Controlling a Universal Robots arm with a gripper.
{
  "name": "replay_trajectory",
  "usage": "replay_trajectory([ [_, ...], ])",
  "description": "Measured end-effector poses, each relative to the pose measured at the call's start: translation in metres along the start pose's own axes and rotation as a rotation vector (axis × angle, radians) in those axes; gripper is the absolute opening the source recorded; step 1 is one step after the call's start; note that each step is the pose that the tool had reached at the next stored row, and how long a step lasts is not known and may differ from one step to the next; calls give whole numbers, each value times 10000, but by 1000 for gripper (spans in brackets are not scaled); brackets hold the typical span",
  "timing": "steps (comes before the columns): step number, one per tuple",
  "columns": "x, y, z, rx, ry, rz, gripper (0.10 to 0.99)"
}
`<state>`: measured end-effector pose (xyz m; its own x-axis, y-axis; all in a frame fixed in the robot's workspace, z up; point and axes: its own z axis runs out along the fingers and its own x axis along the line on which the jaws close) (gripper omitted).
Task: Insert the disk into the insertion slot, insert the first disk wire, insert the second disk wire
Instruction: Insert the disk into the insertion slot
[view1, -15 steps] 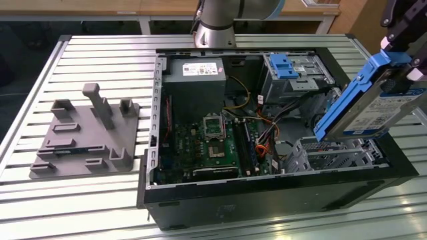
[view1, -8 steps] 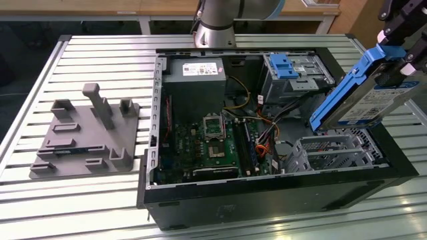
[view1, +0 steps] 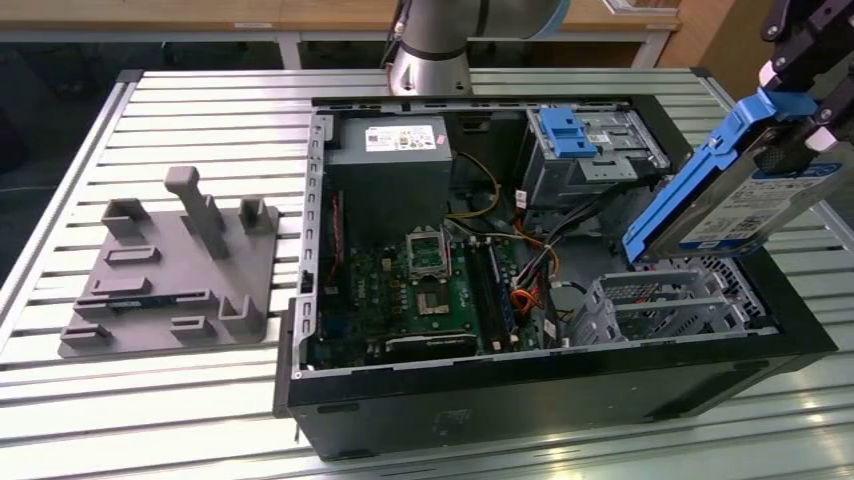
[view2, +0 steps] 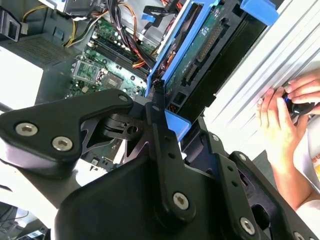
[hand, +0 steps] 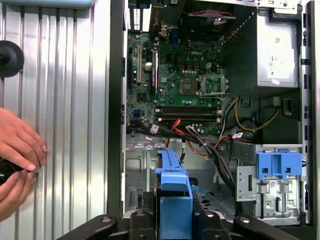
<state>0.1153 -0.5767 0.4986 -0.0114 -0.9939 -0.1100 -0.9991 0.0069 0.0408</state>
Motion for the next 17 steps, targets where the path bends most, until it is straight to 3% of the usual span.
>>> replay_trajectory([
  [3,-1,-35,4,0,-2,0,365],
  [17,10,-47,105,-33,10,-298,365],
])
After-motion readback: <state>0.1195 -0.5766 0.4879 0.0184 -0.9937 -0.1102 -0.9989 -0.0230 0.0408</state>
